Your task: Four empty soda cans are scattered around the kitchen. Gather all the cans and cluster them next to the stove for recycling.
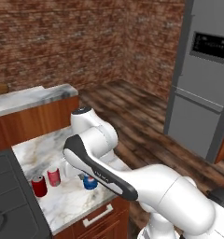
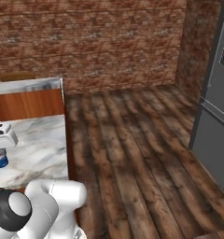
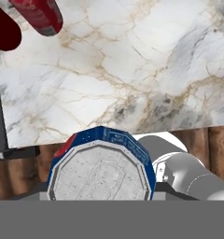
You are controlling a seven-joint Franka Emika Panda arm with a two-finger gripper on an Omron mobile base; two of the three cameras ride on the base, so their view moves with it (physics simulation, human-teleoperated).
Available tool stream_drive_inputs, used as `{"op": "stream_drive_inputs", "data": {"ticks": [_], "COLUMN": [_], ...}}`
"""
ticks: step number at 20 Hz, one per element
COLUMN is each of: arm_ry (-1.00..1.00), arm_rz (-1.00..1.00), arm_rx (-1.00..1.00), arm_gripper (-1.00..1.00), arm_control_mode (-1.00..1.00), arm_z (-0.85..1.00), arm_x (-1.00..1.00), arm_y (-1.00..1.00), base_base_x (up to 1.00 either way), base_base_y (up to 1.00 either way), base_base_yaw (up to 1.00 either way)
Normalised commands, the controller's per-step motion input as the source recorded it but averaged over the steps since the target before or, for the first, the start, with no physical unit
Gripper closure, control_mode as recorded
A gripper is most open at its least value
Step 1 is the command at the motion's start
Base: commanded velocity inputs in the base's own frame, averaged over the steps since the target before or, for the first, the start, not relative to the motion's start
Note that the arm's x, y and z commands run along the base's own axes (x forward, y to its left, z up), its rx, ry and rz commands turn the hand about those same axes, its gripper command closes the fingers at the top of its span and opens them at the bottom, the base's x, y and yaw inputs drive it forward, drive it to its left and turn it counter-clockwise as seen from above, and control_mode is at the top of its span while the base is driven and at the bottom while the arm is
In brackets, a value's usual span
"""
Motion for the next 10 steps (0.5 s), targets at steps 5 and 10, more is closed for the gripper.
{"op": "stream_drive_inputs", "data": {"ticks": [5,10], "arm_ry": [0.00,0.00], "arm_rz": [0.00,0.00], "arm_rx": [0.00,0.00], "arm_gripper": [1.00,1.00], "arm_control_mode": [1.00,1.00], "arm_z": [0.00,0.00], "arm_x": [0.00,0.00], "arm_y": [0.00,0.00], "base_base_x": [-0.27,-0.15], "base_base_y": [0.90,0.81], "base_base_yaw": [-0.02,-0.01]}}
